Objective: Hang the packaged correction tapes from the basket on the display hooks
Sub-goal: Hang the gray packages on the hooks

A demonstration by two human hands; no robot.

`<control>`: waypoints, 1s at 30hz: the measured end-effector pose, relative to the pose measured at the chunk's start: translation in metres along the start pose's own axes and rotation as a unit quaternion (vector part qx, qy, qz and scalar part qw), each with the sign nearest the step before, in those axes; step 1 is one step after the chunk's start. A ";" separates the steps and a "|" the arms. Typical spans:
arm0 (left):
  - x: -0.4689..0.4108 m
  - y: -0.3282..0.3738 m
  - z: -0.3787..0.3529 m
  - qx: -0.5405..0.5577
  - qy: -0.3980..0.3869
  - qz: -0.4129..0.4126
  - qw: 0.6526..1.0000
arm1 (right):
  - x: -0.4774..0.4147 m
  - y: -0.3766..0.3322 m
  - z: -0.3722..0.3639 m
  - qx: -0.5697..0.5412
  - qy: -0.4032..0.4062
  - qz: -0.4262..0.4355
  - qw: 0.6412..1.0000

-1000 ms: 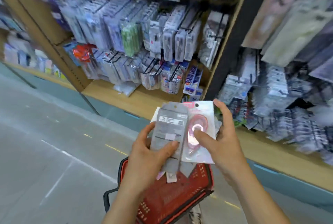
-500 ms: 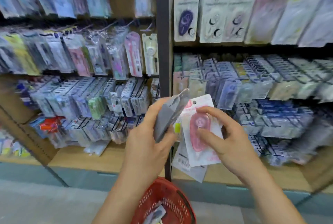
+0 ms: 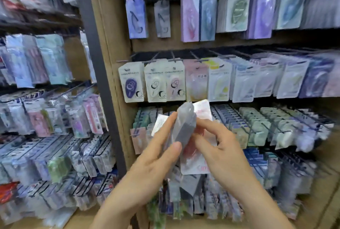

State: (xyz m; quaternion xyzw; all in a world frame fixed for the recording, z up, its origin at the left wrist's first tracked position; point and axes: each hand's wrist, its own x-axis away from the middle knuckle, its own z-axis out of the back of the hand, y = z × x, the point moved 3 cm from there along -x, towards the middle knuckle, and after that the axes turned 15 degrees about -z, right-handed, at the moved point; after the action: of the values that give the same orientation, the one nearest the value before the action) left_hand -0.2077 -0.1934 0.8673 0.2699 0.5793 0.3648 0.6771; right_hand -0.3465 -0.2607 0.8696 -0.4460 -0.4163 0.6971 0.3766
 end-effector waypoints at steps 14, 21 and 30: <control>-0.143 0.079 -0.020 -0.142 0.152 -0.183 0.961 | -0.094 -0.121 0.114 -0.028 -0.110 0.188 0.976; -0.195 0.094 0.029 -0.093 0.117 -0.135 0.980 | -0.172 -0.150 0.107 -0.046 -0.069 0.152 0.985; -0.248 0.065 0.084 -0.118 0.106 -0.106 0.982 | -0.242 -0.155 0.067 -0.033 -0.027 0.101 0.994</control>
State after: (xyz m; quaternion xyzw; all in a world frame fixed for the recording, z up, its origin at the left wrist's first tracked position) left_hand -0.1520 -0.3503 1.0792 0.0844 0.6262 0.3832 0.6737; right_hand -0.3087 -0.4364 1.1034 -0.4790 -0.4017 0.7292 0.2783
